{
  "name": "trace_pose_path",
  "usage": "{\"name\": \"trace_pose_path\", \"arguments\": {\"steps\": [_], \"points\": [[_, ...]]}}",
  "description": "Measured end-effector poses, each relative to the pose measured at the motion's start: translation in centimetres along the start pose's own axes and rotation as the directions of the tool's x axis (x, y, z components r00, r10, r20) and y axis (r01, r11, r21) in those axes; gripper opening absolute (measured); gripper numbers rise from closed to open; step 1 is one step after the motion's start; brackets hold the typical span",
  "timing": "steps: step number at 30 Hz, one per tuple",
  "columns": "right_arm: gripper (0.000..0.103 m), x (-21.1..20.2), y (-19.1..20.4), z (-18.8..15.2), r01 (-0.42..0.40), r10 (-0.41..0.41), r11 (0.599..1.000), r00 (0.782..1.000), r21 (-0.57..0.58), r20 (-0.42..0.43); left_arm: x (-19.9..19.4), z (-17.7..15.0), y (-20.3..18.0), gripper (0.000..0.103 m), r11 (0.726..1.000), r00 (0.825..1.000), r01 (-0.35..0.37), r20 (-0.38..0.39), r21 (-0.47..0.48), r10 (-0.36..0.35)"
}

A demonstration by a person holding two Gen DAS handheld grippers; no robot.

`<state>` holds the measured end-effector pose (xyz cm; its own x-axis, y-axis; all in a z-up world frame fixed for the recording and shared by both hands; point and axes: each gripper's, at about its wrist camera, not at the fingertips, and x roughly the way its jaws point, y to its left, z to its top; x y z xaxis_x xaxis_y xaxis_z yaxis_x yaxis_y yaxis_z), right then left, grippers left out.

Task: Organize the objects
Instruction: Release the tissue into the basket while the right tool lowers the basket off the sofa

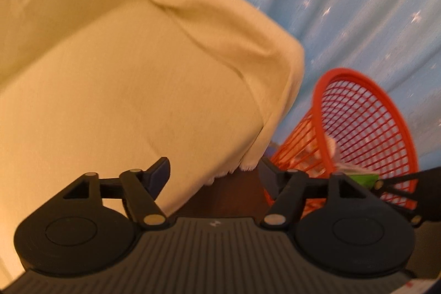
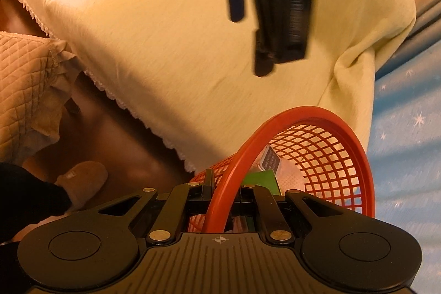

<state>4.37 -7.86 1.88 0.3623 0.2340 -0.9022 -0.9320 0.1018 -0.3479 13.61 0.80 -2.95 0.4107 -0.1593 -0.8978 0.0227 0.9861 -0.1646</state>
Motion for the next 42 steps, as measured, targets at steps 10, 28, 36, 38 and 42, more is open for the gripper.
{"name": "trace_pose_path", "arguments": {"steps": [10,28,36,38,42], "points": [[0.004,1.1,1.7,-2.2,-0.019,0.020,0.999,0.999,0.043,-0.025,2.0,-5.0,-0.8,0.090,0.999,0.999,-0.044,-0.031,0.017,0.045],[0.004,11.7,7.0,-11.2,-0.119,0.120,0.980,0.993,-0.160,-0.003,9.2,-15.3,-1.8,0.092,0.965,0.982,-0.185,-0.082,-0.186,0.172],[0.004,20.6,10.7,-14.1,-0.132,0.146,0.944,0.989,-0.303,0.021,15.7,-19.4,0.8,0.092,0.952,0.976,-0.208,-0.117,-0.224,0.185],[0.004,23.1,11.5,-14.8,-0.136,0.153,0.934,0.988,-0.331,0.024,17.5,-20.3,1.3,0.092,0.950,0.976,-0.207,-0.124,-0.234,0.182],[0.004,28.0,12.7,-16.4,-0.133,0.163,0.912,0.986,-0.387,0.044,21.4,-22.0,2.2,0.092,0.947,0.975,-0.208,-0.132,-0.246,0.180]]}}
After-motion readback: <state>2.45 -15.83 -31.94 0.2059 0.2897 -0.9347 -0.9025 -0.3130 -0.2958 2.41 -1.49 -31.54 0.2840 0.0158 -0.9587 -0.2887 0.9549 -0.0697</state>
